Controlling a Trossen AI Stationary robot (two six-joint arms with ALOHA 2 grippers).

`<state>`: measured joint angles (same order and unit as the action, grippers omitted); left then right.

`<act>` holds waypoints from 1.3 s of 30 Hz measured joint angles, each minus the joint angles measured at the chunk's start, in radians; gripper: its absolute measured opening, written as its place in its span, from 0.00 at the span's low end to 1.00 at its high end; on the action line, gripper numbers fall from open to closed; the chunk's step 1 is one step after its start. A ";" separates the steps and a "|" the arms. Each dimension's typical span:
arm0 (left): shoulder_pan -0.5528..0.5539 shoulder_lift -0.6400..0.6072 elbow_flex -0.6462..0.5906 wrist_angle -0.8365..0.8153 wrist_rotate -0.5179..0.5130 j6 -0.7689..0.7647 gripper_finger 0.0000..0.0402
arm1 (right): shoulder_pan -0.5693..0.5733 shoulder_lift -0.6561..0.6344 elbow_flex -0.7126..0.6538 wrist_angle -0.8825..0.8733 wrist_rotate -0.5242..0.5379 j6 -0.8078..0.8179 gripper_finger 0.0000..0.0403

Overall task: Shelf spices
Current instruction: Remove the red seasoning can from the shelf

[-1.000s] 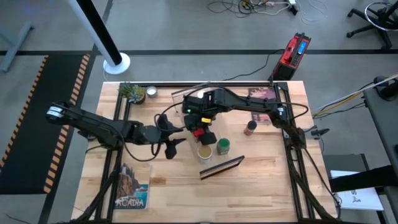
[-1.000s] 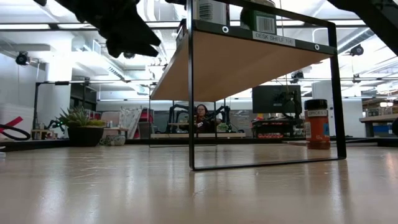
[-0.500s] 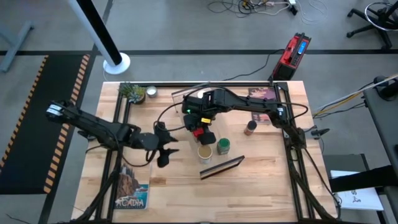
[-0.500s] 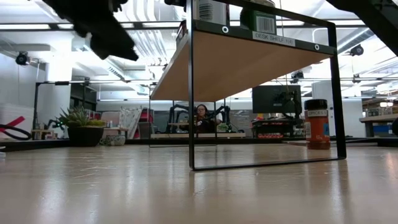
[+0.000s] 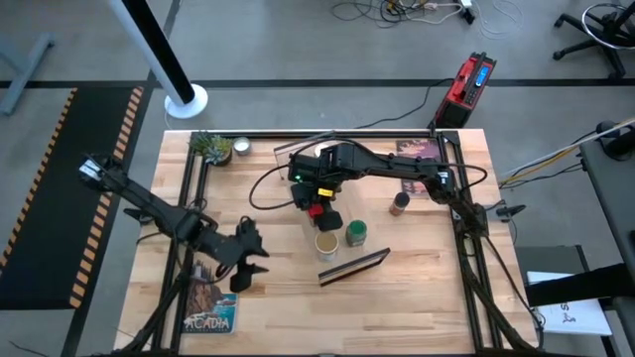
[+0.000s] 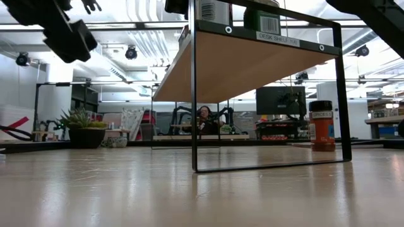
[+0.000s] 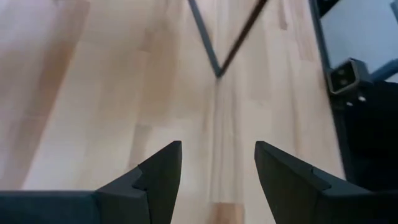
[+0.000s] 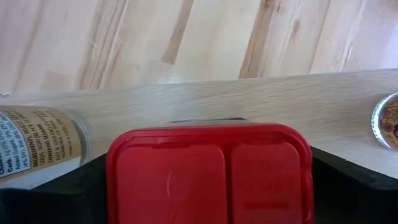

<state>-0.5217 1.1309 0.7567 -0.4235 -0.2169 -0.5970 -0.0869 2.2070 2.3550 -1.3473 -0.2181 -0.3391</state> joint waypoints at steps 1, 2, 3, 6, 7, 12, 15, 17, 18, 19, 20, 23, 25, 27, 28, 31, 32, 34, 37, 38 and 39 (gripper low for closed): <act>-0.010 0.000 0.000 0.000 0.000 -0.009 0.48 | -0.001 0.000 0.000 0.001 0.001 0.003 0.85; -0.017 0.000 0.000 -0.001 0.000 -0.016 0.48 | -0.003 0.000 0.000 0.001 0.002 0.007 0.85; -0.023 0.000 0.000 -0.001 0.000 -0.020 0.48 | -0.004 0.000 0.000 0.000 0.002 0.009 0.84; -0.029 0.000 0.000 0.000 0.000 -0.027 0.48 | -0.005 0.000 0.000 -0.001 0.009 0.009 0.80; -0.029 0.000 0.000 0.000 0.000 -0.030 0.48 | -0.005 0.000 0.000 -0.001 0.009 0.007 0.78; -0.028 0.000 0.000 0.000 0.000 -0.033 0.48 | -0.005 0.000 0.000 -0.003 0.008 0.006 0.68; -0.029 0.000 0.000 0.000 0.000 -0.033 0.48 | -0.005 0.000 0.000 -0.006 0.006 0.006 0.67; -0.028 0.000 0.000 -0.001 0.000 -0.033 0.48 | -0.005 0.000 0.000 -0.007 0.005 0.004 0.67; -0.028 0.000 0.000 0.000 -0.001 -0.033 0.48 | -0.005 0.000 0.000 -0.008 0.005 0.002 0.68; -0.028 0.000 0.000 0.000 0.000 -0.033 0.48 | -0.005 0.000 0.000 -0.009 0.005 -0.001 0.68; -0.028 0.000 0.000 -0.001 0.000 -0.033 0.48 | -0.005 -0.002 0.000 -0.010 0.006 -0.003 0.68; -0.028 0.000 0.000 0.000 -0.001 -0.029 0.48 | -0.005 -0.004 0.000 -0.013 0.010 -0.018 0.69; -0.028 0.000 0.000 0.000 -0.002 -0.025 0.48 | -0.005 -0.006 0.000 -0.016 0.011 -0.020 0.68; -0.029 0.000 0.000 -0.001 -0.006 -0.021 0.48 | -0.005 -0.008 0.000 -0.021 0.019 -0.026 0.68; -0.028 0.000 0.000 -0.001 -0.009 -0.020 0.48 | -0.005 -0.010 0.000 -0.022 0.031 -0.032 0.68; -0.028 0.000 0.000 -0.001 -0.016 -0.015 0.48 | -0.006 -0.020 0.000 -0.041 0.061 -0.048 0.68; -0.028 0.000 0.000 0.000 -0.025 -0.014 0.48 | -0.006 -0.026 0.000 -0.041 0.063 -0.051 0.68; -0.028 0.000 0.000 -0.001 -0.036 -0.012 0.48 | -0.007 -0.038 0.000 -0.043 0.063 -0.054 0.68; -0.028 0.000 0.000 -0.001 -0.045 -0.006 0.48 | -0.010 -0.058 0.000 -0.045 0.063 -0.055 0.68; -0.028 0.000 0.000 -0.002 -0.052 -0.003 0.48 | -0.012 -0.068 0.000 -0.047 0.063 -0.055 0.68; -0.028 0.000 0.000 -0.002 -0.059 0.003 0.48 | -0.014 -0.080 0.000 -0.047 0.062 -0.055 0.68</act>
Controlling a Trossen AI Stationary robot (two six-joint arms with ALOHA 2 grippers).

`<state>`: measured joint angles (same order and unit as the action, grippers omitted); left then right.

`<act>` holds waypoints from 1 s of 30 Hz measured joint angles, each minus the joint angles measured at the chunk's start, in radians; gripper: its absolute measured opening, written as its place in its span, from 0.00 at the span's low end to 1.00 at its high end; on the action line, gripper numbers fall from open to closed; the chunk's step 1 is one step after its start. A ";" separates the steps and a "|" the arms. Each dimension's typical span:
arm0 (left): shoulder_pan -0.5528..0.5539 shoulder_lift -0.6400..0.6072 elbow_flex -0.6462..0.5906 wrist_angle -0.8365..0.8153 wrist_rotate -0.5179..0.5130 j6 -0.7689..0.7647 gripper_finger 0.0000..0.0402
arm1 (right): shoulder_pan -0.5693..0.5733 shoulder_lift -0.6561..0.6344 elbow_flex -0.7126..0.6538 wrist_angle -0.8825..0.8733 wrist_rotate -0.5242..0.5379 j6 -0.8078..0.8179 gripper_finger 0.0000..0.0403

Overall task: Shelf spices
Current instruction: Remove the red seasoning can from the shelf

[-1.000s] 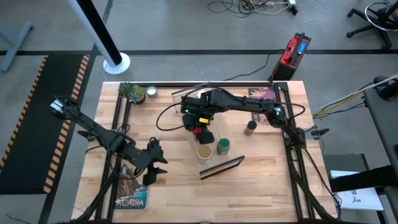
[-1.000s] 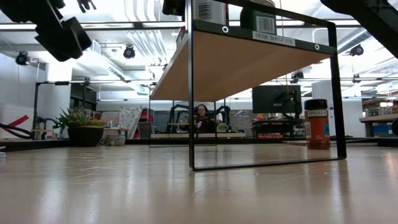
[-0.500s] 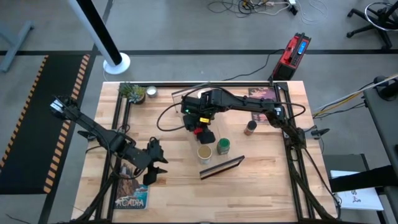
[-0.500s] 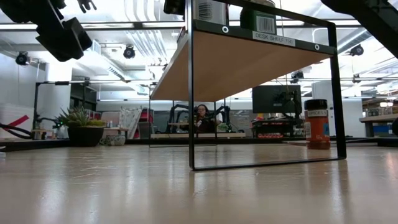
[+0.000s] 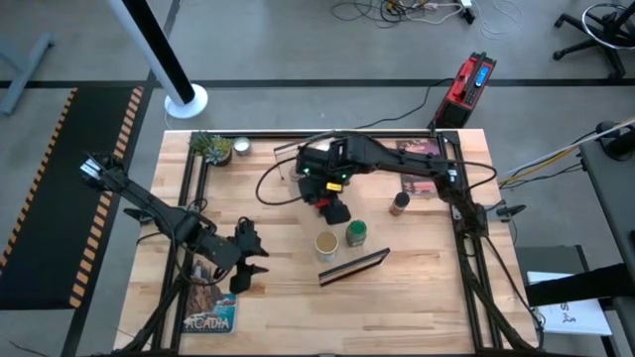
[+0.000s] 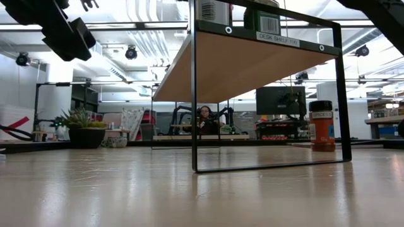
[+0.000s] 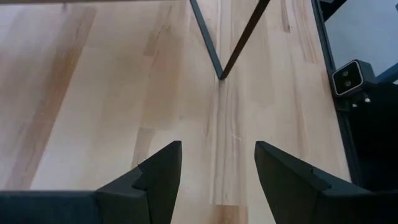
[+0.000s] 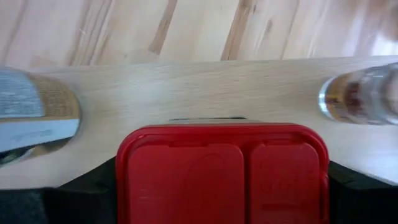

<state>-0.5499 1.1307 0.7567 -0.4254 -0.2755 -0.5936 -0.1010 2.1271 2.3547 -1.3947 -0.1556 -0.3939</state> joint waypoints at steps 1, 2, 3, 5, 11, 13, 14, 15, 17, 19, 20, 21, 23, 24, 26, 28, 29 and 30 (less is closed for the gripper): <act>0.000 0.000 0.000 0.001 -0.009 0.007 0.48 | -0.003 -0.011 0.000 -0.001 -0.001 0.000 0.68; 0.000 0.000 0.000 0.001 -0.018 0.010 0.48 | -0.007 -0.023 0.000 -0.003 0.000 0.000 0.68; 0.000 0.000 0.000 0.001 -0.025 0.013 0.48 | -0.011 -0.036 0.000 -0.007 0.001 0.000 0.68; 0.000 0.000 0.000 0.002 -0.040 0.024 0.48 | -0.018 -0.057 0.000 -0.013 0.002 0.005 0.68; 0.004 0.000 0.000 0.004 -0.058 0.038 0.48 | -0.035 -0.129 0.001 -0.017 0.002 0.021 0.68; 0.005 0.000 0.000 0.006 -0.059 0.039 0.48 | -0.037 -0.149 0.001 -0.017 0.003 0.024 0.68; 0.005 0.000 0.000 0.005 -0.059 0.039 0.48 | -0.038 -0.155 0.001 -0.017 0.003 0.024 0.68; 0.005 0.000 0.000 0.006 -0.059 0.039 0.48 | -0.038 -0.162 0.001 -0.018 0.003 0.024 0.68; 0.005 0.000 0.000 0.006 -0.066 0.039 0.48 | -0.038 -0.177 0.001 -0.032 0.011 0.028 0.68; 0.006 0.000 0.000 0.005 -0.077 0.040 0.48 | -0.039 -0.190 0.001 -0.053 0.036 0.030 0.68; 0.007 0.000 0.000 0.006 -0.079 0.040 0.48 | -0.039 -0.195 0.001 -0.061 0.046 0.037 0.68; 0.008 0.000 0.000 0.006 -0.080 0.040 0.48 | -0.042 -0.199 0.001 -0.070 0.053 0.043 0.68; 0.014 0.000 0.000 0.006 -0.081 0.038 0.48 | -0.045 -0.205 0.001 -0.098 0.054 0.057 0.68; 0.018 0.002 0.000 0.006 -0.081 0.036 0.48 | -0.046 -0.205 0.001 -0.115 0.056 0.061 0.68; 0.021 0.002 0.000 0.006 -0.082 0.030 0.48 | -0.049 -0.209 0.001 -0.142 0.055 0.071 0.68; 0.023 0.002 0.000 0.007 -0.084 0.024 0.48 | -0.054 -0.210 0.001 -0.180 0.055 0.091 0.68; 0.023 0.002 0.000 0.006 -0.084 0.021 0.48 | -0.058 -0.210 -0.001 -0.183 0.065 0.105 0.68; 0.023 0.002 0.000 0.006 -0.084 0.017 0.48 | -0.062 -0.211 -0.005 -0.176 0.081 0.116 0.68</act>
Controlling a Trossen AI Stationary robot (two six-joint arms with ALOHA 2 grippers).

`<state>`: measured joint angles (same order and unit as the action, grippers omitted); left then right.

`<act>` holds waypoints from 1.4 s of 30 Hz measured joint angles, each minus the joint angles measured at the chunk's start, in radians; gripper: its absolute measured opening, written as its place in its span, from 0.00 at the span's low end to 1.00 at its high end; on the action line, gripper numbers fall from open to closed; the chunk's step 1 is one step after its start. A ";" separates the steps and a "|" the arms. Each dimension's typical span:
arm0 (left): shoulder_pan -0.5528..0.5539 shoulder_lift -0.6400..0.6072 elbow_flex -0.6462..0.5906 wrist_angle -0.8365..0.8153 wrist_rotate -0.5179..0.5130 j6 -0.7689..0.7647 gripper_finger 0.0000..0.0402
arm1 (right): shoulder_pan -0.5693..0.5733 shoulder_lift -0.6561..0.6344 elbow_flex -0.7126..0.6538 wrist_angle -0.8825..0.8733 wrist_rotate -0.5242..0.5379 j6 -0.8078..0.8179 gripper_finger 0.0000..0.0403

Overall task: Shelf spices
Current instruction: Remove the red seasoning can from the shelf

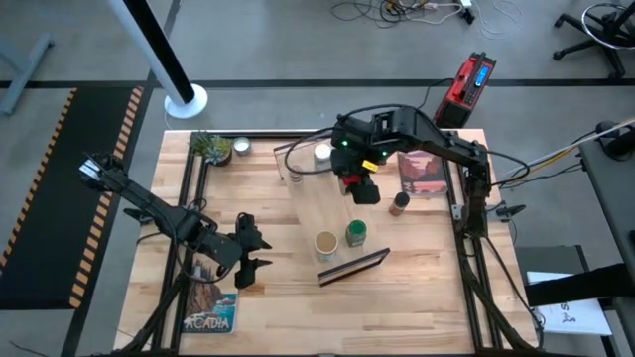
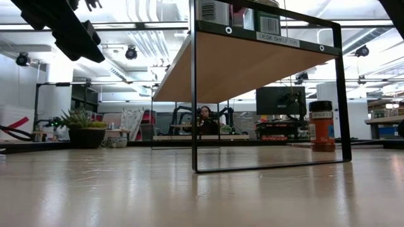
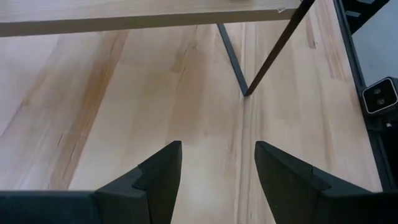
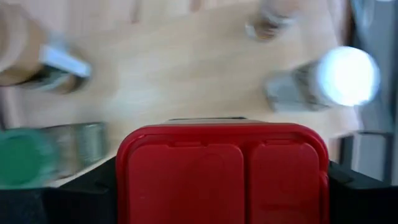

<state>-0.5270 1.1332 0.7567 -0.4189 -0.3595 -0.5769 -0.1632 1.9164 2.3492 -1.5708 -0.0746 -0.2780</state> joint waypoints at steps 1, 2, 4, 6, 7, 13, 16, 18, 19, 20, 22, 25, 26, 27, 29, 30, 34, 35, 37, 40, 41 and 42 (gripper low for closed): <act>0.000 0.000 0.000 0.001 0.000 -0.001 0.48 | -0.005 -0.005 -0.006 0.003 0.007 0.007 0.68; 0.000 0.000 0.000 0.002 0.000 -0.001 0.48 | -0.010 -0.012 -0.013 0.002 0.007 0.013 0.68; 0.000 0.000 0.000 0.003 0.000 0.007 0.48 | -0.017 -0.026 -0.022 -0.002 0.014 0.016 0.68; 0.000 0.000 0.000 0.003 -0.001 0.016 0.48 | -0.028 -0.049 -0.038 0.001 0.024 0.018 0.68; 0.001 0.000 0.000 0.003 -0.001 0.018 0.48 | -0.034 -0.059 -0.050 0.000 0.026 0.018 0.68; 0.000 0.000 0.000 0.003 -0.001 0.018 0.48 | -0.061 -0.126 -0.143 0.010 0.033 0.044 0.68; 0.000 0.000 0.000 0.007 -0.003 0.018 0.48 | -0.064 -0.173 -0.205 0.031 0.027 0.051 0.68; 0.001 0.000 0.000 0.006 -0.009 0.018 0.48 | -0.065 -0.205 -0.253 0.053 0.025 0.058 0.68; 0.000 0.000 0.000 0.008 -0.009 0.018 0.48 | -0.066 -0.222 -0.280 0.058 0.026 0.065 0.68; 0.001 0.000 0.000 0.008 -0.010 0.018 0.48 | -0.065 -0.241 -0.307 0.064 0.025 0.075 0.68; 0.001 0.000 0.000 0.008 -0.010 0.018 0.48 | -0.065 -0.278 -0.363 0.090 0.023 0.087 0.68; 0.001 0.000 0.000 0.013 -0.011 0.018 0.48 | -0.064 -0.338 -0.457 0.122 0.023 0.105 0.68; 0.000 0.000 0.000 0.013 -0.017 0.018 0.48 | -0.065 -0.357 -0.492 0.143 0.023 0.109 0.68; 0.001 0.000 0.000 0.014 -0.024 0.018 0.48 | -0.065 -0.376 -0.526 0.165 0.023 0.115 0.68; 0.001 0.000 0.000 0.016 -0.051 0.018 0.48 | -0.065 -0.414 -0.602 0.202 0.023 0.124 0.68; 0.000 0.000 0.000 0.016 -0.071 0.023 0.48 | -0.065 -0.432 -0.638 0.224 0.023 0.125 0.68; 0.001 0.000 0.000 0.026 -0.144 0.045 0.48 | -0.066 -0.492 -0.781 0.325 0.023 0.128 0.68; 0.001 0.000 0.000 0.026 -0.158 0.045 0.48 | -0.067 -0.502 -0.812 0.347 0.023 0.128 0.68; 0.002 -0.002 0.000 0.029 -0.177 0.045 0.48 | -0.070 -0.511 -0.875 0.394 0.023 0.125 0.68; 0.002 -0.005 0.000 0.036 -0.182 0.045 0.48 | -0.082 -0.512 -0.951 0.420 0.023 0.116 0.68; 0.002 -0.006 0.000 0.042 -0.182 0.043 0.48 | -0.088 -0.510 -0.973 0.430 0.023 0.110 0.69; 0.002 -0.006 0.002 0.046 -0.182 0.042 0.48 | -0.096 -0.509 -0.996 0.443 0.024 0.106 0.69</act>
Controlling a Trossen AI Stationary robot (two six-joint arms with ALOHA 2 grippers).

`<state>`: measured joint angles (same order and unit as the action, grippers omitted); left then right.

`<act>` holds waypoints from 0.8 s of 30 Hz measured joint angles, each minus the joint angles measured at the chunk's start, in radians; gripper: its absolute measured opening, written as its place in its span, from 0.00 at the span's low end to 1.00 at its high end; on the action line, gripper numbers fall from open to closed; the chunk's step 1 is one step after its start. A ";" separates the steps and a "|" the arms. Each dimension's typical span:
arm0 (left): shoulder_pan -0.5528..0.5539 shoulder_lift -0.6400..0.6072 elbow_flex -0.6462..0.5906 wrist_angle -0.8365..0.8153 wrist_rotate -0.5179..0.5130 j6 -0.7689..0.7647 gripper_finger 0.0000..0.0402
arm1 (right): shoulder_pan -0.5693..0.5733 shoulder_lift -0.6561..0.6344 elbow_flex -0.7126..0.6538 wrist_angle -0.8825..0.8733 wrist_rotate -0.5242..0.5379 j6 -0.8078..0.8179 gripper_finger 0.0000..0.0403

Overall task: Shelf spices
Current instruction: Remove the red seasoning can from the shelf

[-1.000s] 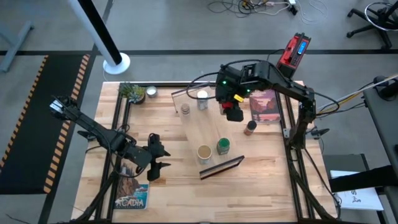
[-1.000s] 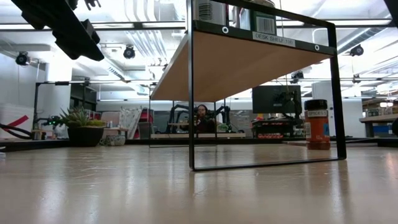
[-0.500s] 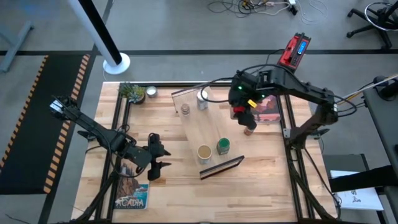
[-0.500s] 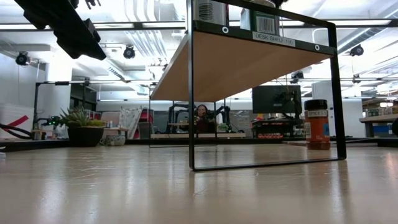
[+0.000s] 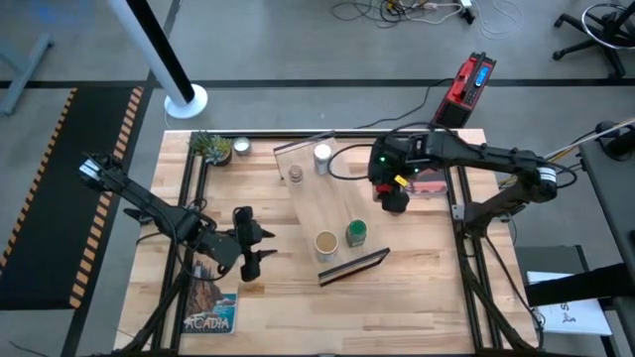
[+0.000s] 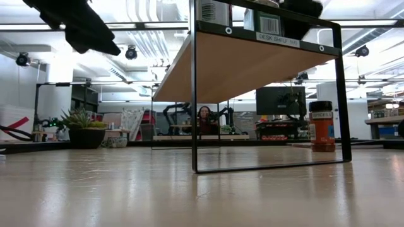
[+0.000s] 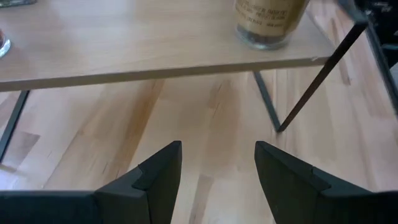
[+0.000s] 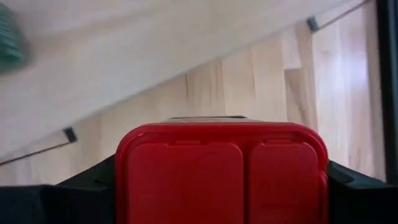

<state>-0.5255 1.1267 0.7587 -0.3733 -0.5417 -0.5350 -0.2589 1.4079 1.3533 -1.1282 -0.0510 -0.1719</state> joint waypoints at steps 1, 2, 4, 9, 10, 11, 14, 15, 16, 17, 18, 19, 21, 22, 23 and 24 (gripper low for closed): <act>0.000 0.000 0.003 -0.001 0.000 0.000 0.48 | -0.008 0.000 -0.023 0.011 -0.001 -0.005 0.69; 0.000 0.000 0.007 -0.003 0.000 0.000 0.48 | -0.016 0.001 -0.046 0.020 -0.001 -0.011 0.69; 0.000 0.000 0.017 0.002 0.000 0.000 0.48 | -0.031 0.001 -0.083 0.048 -0.016 -0.026 0.68; -0.001 0.000 0.034 0.000 0.000 0.003 0.48 | -0.071 0.001 -0.150 0.119 -0.079 -0.050 0.69; -0.001 0.000 0.034 -0.001 0.000 0.003 0.48 | -0.079 0.001 -0.160 0.135 -0.090 -0.056 0.69; -0.001 0.000 0.034 -0.002 0.000 0.002 0.48 | -0.087 0.001 -0.173 0.152 -0.101 -0.061 0.69; -0.001 0.000 0.034 -0.002 0.000 -0.002 0.48 | -0.108 0.001 -0.208 0.195 -0.121 -0.069 0.68; -0.001 0.000 0.034 -0.002 0.000 -0.004 0.48 | -0.115 0.001 -0.218 0.207 -0.131 -0.075 0.68; -0.001 0.000 0.034 -0.002 0.000 -0.005 0.48 | -0.121 0.001 -0.231 0.214 -0.136 -0.076 0.68; -0.001 0.000 0.034 -0.002 0.000 -0.006 0.48 | -0.126 0.001 -0.247 0.225 -0.137 -0.076 0.68; -0.001 0.000 0.034 -0.002 0.000 -0.007 0.48 | -0.131 0.001 -0.262 0.240 -0.137 -0.076 0.68; -0.001 0.000 0.034 -0.002 0.000 -0.008 0.48 | -0.136 0.001 -0.278 0.256 -0.138 -0.076 0.69; -0.001 0.000 0.033 -0.002 0.000 -0.008 0.48 | -0.143 0.001 -0.307 0.278 -0.141 -0.076 0.68; -0.001 0.000 0.033 -0.002 0.000 -0.008 0.48 | -0.145 0.001 -0.321 0.290 -0.141 -0.076 0.68; -0.001 0.000 0.033 -0.002 0.000 -0.007 0.48 | -0.148 0.001 -0.335 0.304 -0.141 -0.080 0.68; -0.001 0.000 0.033 -0.002 0.000 -0.007 0.48 | -0.148 0.001 -0.348 0.316 -0.141 -0.083 0.68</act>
<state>-0.5266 1.1263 0.7921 -0.3756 -0.5414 -0.5419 -0.4072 1.4086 1.0054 -0.8119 -0.1917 -0.2550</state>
